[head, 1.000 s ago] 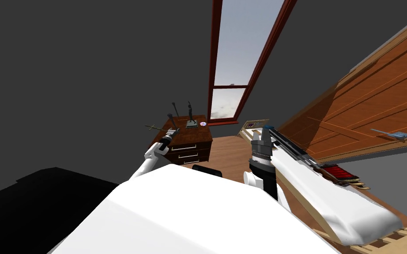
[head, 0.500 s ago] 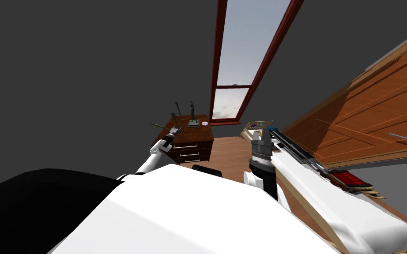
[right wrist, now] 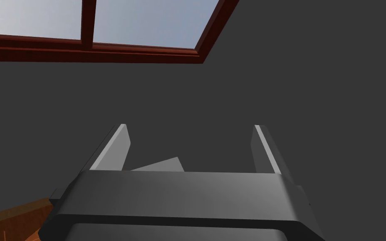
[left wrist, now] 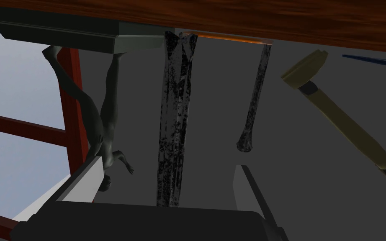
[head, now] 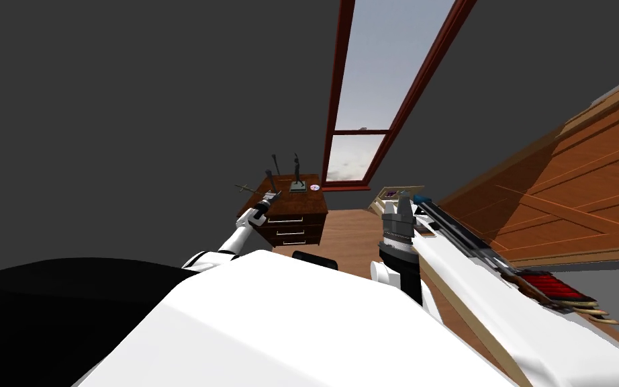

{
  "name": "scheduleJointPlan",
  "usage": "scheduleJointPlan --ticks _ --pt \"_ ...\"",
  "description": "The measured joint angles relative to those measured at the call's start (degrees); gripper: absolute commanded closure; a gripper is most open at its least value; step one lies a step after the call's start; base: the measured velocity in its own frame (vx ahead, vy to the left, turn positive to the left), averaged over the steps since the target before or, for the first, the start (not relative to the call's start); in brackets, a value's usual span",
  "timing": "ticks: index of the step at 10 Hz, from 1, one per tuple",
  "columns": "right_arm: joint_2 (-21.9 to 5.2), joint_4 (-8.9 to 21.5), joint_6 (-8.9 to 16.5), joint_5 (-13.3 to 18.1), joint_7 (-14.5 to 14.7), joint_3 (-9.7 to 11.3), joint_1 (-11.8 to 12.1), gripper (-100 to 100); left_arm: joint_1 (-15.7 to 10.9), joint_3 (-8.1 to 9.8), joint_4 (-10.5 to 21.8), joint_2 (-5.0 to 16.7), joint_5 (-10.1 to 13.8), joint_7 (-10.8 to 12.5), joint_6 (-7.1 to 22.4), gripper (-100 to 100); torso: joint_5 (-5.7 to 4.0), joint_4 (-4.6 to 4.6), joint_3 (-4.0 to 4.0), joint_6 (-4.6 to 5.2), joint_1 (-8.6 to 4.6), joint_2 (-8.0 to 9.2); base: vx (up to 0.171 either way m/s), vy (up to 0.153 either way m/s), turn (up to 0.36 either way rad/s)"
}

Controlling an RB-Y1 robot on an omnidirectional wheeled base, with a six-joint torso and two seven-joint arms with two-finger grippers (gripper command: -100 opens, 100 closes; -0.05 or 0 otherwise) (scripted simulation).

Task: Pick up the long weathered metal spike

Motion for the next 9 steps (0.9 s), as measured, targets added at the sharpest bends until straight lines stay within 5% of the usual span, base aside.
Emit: scheduleJointPlan --ticks 9 --pt "0.0 0.0 0.0 0.0 0.0 0.0 0.0 0 -13.83 -3.92 14.61 0.25 0.13 -1.72 -2.99 -100 0.0 0.0 -0.01 -0.01 0.02 -0.02 -0.023 -0.008 0.083"
